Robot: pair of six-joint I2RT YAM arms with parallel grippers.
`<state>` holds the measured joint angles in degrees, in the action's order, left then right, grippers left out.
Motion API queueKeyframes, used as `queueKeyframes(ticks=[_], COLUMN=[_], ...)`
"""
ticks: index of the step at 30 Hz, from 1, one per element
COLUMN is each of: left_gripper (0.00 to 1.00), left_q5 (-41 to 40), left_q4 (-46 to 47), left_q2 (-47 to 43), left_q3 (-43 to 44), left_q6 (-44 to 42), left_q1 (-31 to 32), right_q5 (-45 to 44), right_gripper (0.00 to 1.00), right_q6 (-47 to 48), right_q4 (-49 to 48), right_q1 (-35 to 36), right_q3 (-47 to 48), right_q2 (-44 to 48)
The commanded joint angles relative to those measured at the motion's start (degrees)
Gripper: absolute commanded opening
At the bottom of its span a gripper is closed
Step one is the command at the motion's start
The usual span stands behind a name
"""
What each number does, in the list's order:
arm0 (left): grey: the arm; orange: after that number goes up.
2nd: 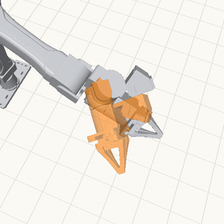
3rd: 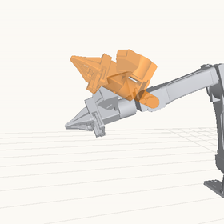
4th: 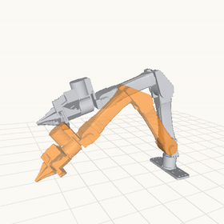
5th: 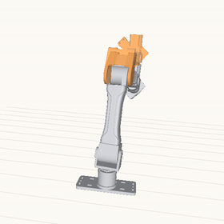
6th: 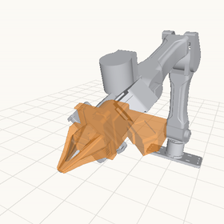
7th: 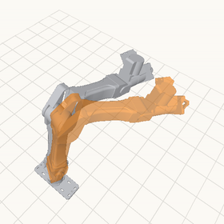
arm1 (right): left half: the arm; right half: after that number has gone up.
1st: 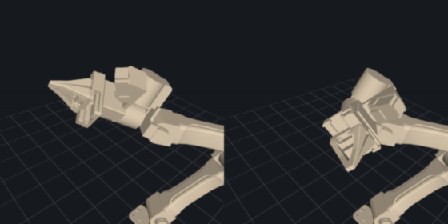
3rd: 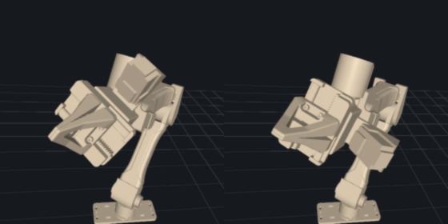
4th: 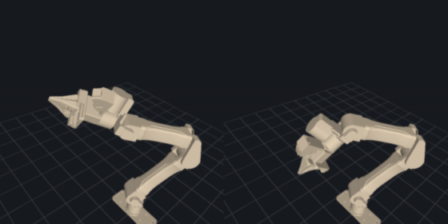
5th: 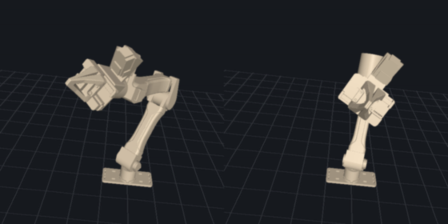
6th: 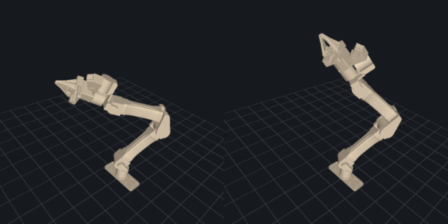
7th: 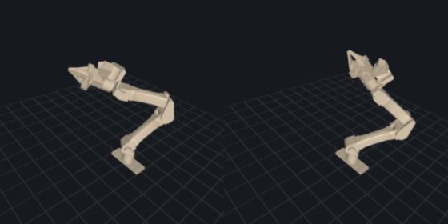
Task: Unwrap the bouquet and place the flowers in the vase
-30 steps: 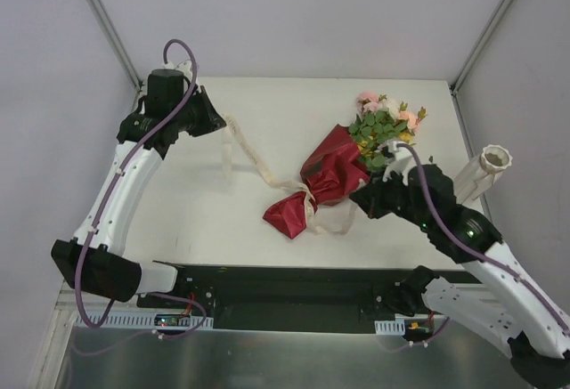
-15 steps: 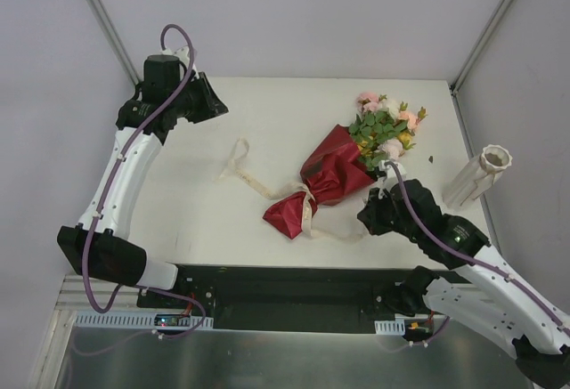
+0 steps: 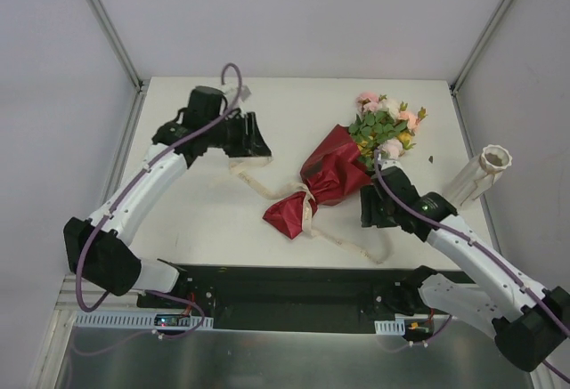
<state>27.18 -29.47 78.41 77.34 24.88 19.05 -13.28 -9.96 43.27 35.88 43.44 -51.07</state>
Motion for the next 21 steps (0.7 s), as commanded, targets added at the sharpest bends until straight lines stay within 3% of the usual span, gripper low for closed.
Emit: queueKeyframes(ticks=[1,3,7,8,12,17,21], left_gripper=[0.35,0.31,0.27,0.29,0.32,0.29,0.15], left_q5=[3.15,1.48,1.91,1.83,0.25,0.15,-0.37], left_q4=[4.58,6.44,12.85,13.99,16.64,18.4,20.24], left_q2=[-1.33,-1.42,-0.2,0.16,1.13,3.5,5.96], left_q3=[-7.45,-12.01,-19.59,-21.08,-22.93,-22.24,-21.8], left_q6=[2.17,3.32,7.36,7.63,8.42,9.83,11.41], left_q1=[11.24,13.29,15.49,15.93,17.51,18.57,18.74], right_q5=[3.6,7.19,15.27,16.34,16.97,17.41,16.71], right_gripper=[0.63,0.58,0.25,0.22,0.21,0.18,0.17], right_q6=[3.63,3.89,4.24,4.59,6.26,6.7,6.97], right_q4=[-2.48,-6.06,-13.2,-14.16,-19.08,-21.12,-24.53], right_q1=[-0.37,0.24,2.0,3.13,6.39,6.66,6.75], right_q3=[7.78,9.81,12.98,14.73,18.34,21.16,20.2], right_q2=[-4.03,-6.67,-14.48,-18.41,-26.52,-35.22,-38.31])
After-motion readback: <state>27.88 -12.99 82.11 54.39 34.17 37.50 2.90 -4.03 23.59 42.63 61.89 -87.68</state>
